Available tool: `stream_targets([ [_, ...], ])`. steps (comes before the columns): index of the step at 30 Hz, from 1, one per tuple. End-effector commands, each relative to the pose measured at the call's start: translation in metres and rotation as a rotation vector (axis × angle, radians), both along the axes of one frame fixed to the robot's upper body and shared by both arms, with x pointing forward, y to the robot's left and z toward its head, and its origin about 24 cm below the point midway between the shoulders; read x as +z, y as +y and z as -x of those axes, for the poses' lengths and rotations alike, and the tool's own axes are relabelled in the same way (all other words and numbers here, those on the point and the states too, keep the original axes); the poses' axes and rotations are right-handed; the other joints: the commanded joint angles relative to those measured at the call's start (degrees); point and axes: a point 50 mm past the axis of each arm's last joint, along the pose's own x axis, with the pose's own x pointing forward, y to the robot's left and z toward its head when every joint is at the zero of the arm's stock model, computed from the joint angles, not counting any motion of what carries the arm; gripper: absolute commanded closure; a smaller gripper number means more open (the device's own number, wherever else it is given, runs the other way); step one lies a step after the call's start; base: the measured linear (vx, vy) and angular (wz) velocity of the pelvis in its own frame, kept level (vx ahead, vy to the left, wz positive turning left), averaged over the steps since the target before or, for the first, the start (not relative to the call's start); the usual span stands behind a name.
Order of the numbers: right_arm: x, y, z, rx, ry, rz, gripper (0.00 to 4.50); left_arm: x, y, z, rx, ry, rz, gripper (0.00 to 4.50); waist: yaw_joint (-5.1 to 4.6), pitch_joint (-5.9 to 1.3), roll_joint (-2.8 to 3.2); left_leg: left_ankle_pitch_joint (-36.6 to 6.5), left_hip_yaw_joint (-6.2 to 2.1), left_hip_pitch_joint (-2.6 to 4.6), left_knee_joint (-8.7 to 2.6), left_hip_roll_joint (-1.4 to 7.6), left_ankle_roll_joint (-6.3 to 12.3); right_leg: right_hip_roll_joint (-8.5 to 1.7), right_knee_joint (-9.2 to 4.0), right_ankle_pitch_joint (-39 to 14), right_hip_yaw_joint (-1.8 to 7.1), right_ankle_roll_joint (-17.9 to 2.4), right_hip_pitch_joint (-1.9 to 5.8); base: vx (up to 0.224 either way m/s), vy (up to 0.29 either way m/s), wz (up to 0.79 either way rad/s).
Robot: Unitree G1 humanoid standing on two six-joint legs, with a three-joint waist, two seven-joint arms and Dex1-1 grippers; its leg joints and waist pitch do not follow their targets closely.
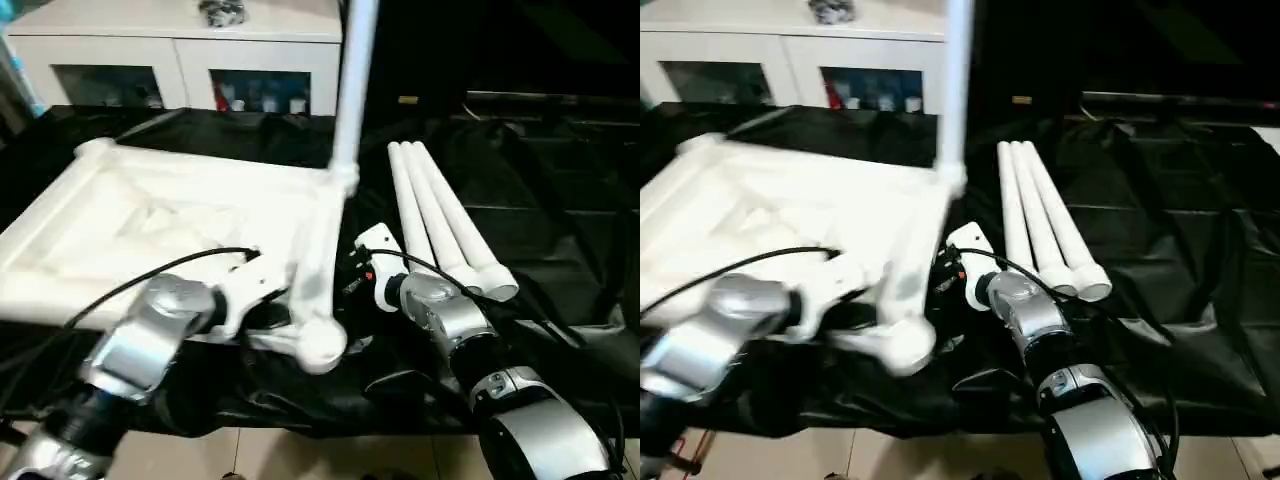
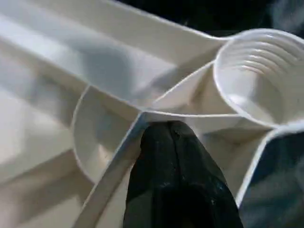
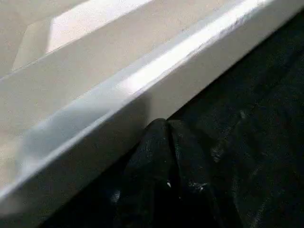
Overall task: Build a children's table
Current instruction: Rotate table base
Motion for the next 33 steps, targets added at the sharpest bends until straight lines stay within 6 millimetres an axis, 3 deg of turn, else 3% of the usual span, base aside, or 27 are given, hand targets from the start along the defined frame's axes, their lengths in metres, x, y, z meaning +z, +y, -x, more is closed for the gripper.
stream_targets([
  [1, 0.004, 0.016, 0.003, 0.075, -0.016, -0.039, 4.45, 0.008, -0.021, -0.003, -0.06, -0.049, 0.062, 4.5, 0.2, -4.15, 1.09, -16.9, -0.3, 0.3, -3.75, 0.85, -0.05, -2.55, -4.07, -12.21, 2.7, -13.57, 3.18, 0.0, 0.0, 0.0],
  [3, 0.004, 0.016, 0.003, 0.078, -0.016, -0.041, 4.45, 0.008, -0.026, -0.007, -0.044, -0.072, 0.072, 4.5, 0.19, -4.19, 1.3, -16.63, -0.25, 0.4, -3.67, 0.87, 0.19, -2.5, -4.07, -11.81, 2.7, -13.7, 3.12, 0.0, 0.0, 0.0],
  [9, 0.005, 0.01, 0.0, 0.032, 0.004, -0.032, 4.45, 0.002, -0.021, -0.025, 0.086, -0.16, -0.007, 4.5, 0.19, -4.0, 0.98, -18.4, -0.28, 0.53, -3.68, 0.83, 0.45, -2.49, -4.59, -15.76, 2.57, -12.56, 2.95, 0.0, 0.0, 0.0],
  [11, 0.012, 0.007, -0.004, 0.015, -0.011, -0.065, 4.45, -0.001, -0.013, -0.03, 0.12, -0.185, -0.048, 4.5, 0.24, -4.02, 0.69, -18.3, -0.28, 0.44, -3.68, 0.87, 0.5, -2.57, -4.66, -16.35, 2.6, -12.24, 2.98, 0.0, 0.0, 0.0],
  [13, 0.017, 0.005, -0.005, 0.007, -0.029, -0.077, 4.45, -0.002, -0.01, -0.031, 0.125, -0.191, -0.062, 4.5, 0.26, -3.98, 0.77, -18.28, -0.36, 0.42, -3.73, 0.83, 0.62, -2.51, -4.73, -17.08, 2.54, -11.69, 2.98, 0.0, 0.0, 0.0],
  [16, 0.043, -0.007, -0.012, -0.061, -0.164, -0.165, 4.45, 0.003, 0.0, -0.026, 0.107, -0.173, -0.02, 4.5, 0.45, -3.99, 0.56, -17.42, -0.31, 0.43, -3.81, 1.01, 0.71, -2.68, -4.69, -16.75, 2.66, -11.06, 2.93, 0.0, 0.0, 0.0],
  [22, 0.06, -0.024, -0.018, -0.17, -0.146, -0.166, 4.45, 0.009, 0.009, -0.02, 0.101, -0.174, 0.067, 4.5, 0.63, -4.03, 0.9, -16.11, -0.13, 0.79, -3.85, 1.0, 0.21, -2.24, -4.15, -13.55, 2.75, -12.35, 2.64, 0.0, 0.0, 0.0],
  [23, 0.062, -0.026, -0.018, -0.166, -0.149, -0.172, 4.49, 0.01, 0.011, -0.02, 0.12, -0.172, 0.088, 4.3, 0.82, -4.09, 0.85, -16.1, -0.08, 0.76, -3.82, 0.96, 0.1, -2.25, -4.17, -13.14, 2.76, -12.28, 2.66, 0.0, 0.0, 0.0],
  [24, 0.067, -0.028, -0.019, -0.178, -0.175, -0.186, 4.19, 0.012, 0.013, -0.02, 0.134, -0.168, 0.11, 4.09, 0.79, -4.09, 0.53, -15.92, -0.04, 0.66, -3.82, 0.92, 0.16, -2.24, -4.16, -13.07, 2.76, -12.19, 2.76, 0.0, 0.0, 0.0],
  [25, 0.068, -0.033, -0.022, -0.23, -0.172, -0.185, 4.19, 0.014, 0.015, -0.02, 0.146, -0.163, 0.126, 4.09, 0.96, -4.12, 0.58, -15.63, -0.01, 0.64, -3.81, 0.93, 0.1, -2.45, -4.18, -13.3, 2.82, -12.03, 2.75, 0.0, 0.0, 0.0],
  [26, 0.067, -0.045, -0.026, -0.332, -0.137, -0.164, 4.12, 0.018, 0.017, -0.018, 0.143, -0.169, 0.138, 4.06, 0.99, -4.02, 0.27, -15.23, -0.02, 0.71, -3.88, 0.92, -0.12, -2.43, -4.22, -14.07, 2.83, -11.92, 2.72, 0.0, 0.0, 0.0],
  [28, 0.067, -0.048, -0.027, -0.35, -0.131, -0.158, 4.06, 0.019, 0.017, -0.018, 0.142, -0.174, 0.14, 3.96, 1.21, -3.94, 0.41, -15.37, 0.07, 0.8, -3.82, 0.91, -0.36, -2.43, -4.37, -15.52, 2.83, -11.52, 2.6, 0.0, 0.0, 0.0],
  [30, 0.069, -0.057, -0.03, -0.423, -0.091, -0.151, 3.82, 0.024, 0.017, -0.02, 0.16, -0.198, 0.163, 3.69, 1.34, -3.87, 0.09, -15.38, 0.15, 0.81, -3.79, 0.74, -0.49, -2.34, -4.49, -16.89, 2.85, -10.52, 2.59, 0.0, 0.0, 0.0],
  [33, 0.072, -0.063, -0.033, -0.468, -0.086, -0.129, 3.62, 0.032, 0.013, -0.023, 0.183, -0.221, 0.216, 3.59, 1.5, -3.94, 0.11, -14.79, 0.16, 0.73, -3.73, 0.75, -0.84, -2.45, -4.48, -17.1, 2.83, -9.83, 2.6, 0.0, 0.0, 0.0],
])
